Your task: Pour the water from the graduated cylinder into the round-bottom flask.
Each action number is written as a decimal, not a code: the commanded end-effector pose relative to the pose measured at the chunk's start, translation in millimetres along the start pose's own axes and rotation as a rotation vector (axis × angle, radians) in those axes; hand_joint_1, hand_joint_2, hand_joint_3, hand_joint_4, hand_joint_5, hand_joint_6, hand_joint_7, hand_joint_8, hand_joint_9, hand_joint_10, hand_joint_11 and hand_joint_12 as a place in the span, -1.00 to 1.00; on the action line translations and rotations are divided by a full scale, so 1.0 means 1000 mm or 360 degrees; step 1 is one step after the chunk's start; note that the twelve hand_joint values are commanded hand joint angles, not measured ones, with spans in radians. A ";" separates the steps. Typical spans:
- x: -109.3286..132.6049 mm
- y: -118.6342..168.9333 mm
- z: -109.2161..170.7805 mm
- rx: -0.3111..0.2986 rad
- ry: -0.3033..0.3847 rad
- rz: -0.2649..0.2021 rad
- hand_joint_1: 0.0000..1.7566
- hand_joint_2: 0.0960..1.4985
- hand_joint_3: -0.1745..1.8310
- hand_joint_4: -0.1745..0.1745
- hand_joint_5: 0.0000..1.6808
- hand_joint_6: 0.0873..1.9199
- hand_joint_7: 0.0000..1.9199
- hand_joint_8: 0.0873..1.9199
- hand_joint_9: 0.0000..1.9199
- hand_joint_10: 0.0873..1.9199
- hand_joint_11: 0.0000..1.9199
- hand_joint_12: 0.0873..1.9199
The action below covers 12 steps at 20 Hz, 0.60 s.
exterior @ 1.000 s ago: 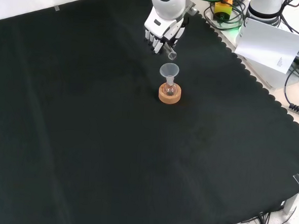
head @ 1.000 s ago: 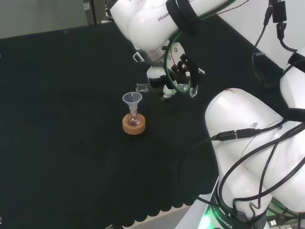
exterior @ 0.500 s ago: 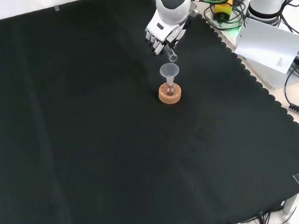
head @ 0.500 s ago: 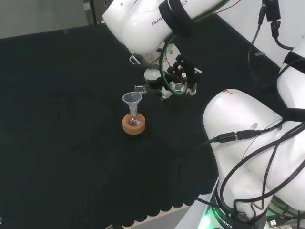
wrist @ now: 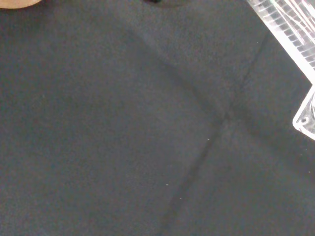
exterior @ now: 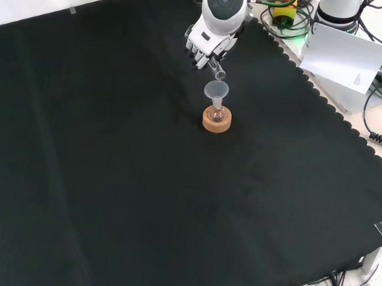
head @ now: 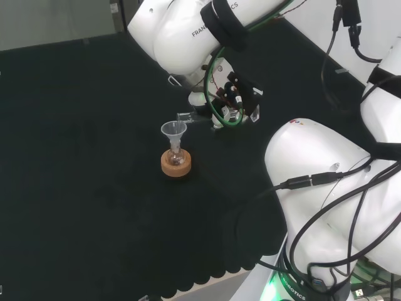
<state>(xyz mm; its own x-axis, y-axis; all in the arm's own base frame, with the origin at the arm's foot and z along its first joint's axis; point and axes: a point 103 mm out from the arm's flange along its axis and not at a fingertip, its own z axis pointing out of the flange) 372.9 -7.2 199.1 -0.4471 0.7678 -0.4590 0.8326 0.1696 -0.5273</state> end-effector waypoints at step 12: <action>-0.002 0.000 -0.005 0.0004 -0.0138 0.0041 0.31 0.42 -0.71 -1.00 0.12 0.09 0.28 -0.72 0.47 -1.00 0.25 -0.27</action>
<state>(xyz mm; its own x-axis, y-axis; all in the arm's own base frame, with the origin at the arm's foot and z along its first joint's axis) 374.4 -6.2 202.5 -0.4506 0.7224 -0.5245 0.8442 0.1538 -0.5135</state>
